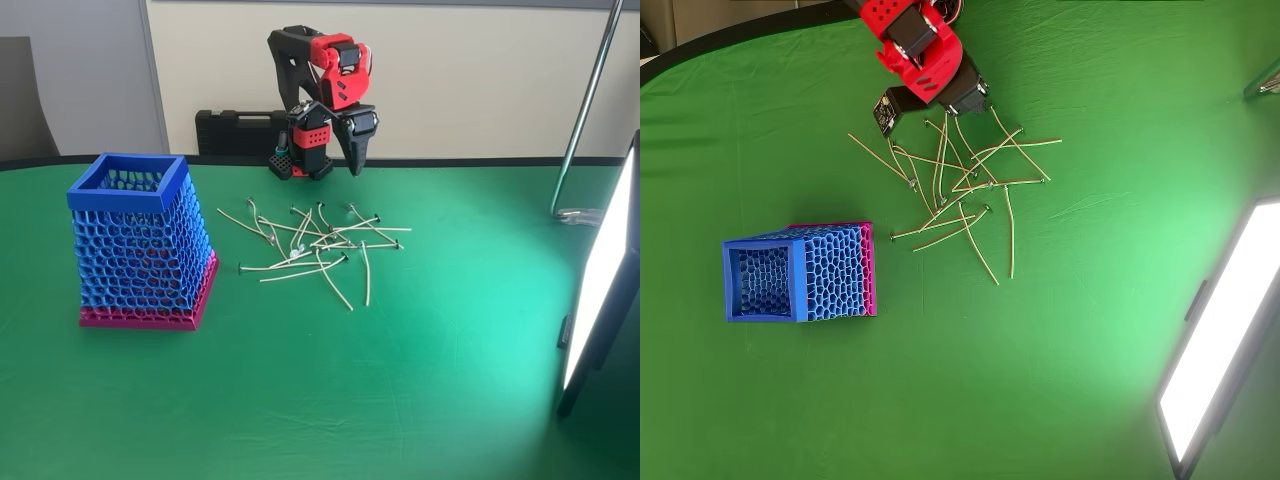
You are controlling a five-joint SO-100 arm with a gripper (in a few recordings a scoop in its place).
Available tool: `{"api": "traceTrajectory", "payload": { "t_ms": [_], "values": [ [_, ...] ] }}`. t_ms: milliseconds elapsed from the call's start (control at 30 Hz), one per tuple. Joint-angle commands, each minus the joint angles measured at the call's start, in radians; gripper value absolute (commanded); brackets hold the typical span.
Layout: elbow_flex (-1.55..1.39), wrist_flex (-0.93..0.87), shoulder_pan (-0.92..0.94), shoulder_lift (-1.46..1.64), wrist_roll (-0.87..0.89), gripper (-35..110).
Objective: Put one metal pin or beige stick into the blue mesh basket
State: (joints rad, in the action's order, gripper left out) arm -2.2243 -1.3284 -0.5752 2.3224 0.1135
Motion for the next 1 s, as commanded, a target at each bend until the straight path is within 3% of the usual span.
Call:
{"api": "traceTrajectory", "payload": {
  "t_ms": [0, 467, 800, 967],
  "values": [
    [-0.057, -0.006, -0.006, 0.081, 0.009, 1],
    [-0.038, -0.023, 0.012, -0.064, 0.026, 1],
    [-0.155, 0.094, 0.021, -0.051, 0.021, 1],
    [-0.160, 0.097, 0.015, -0.071, 0.026, 14]
  ]
}}
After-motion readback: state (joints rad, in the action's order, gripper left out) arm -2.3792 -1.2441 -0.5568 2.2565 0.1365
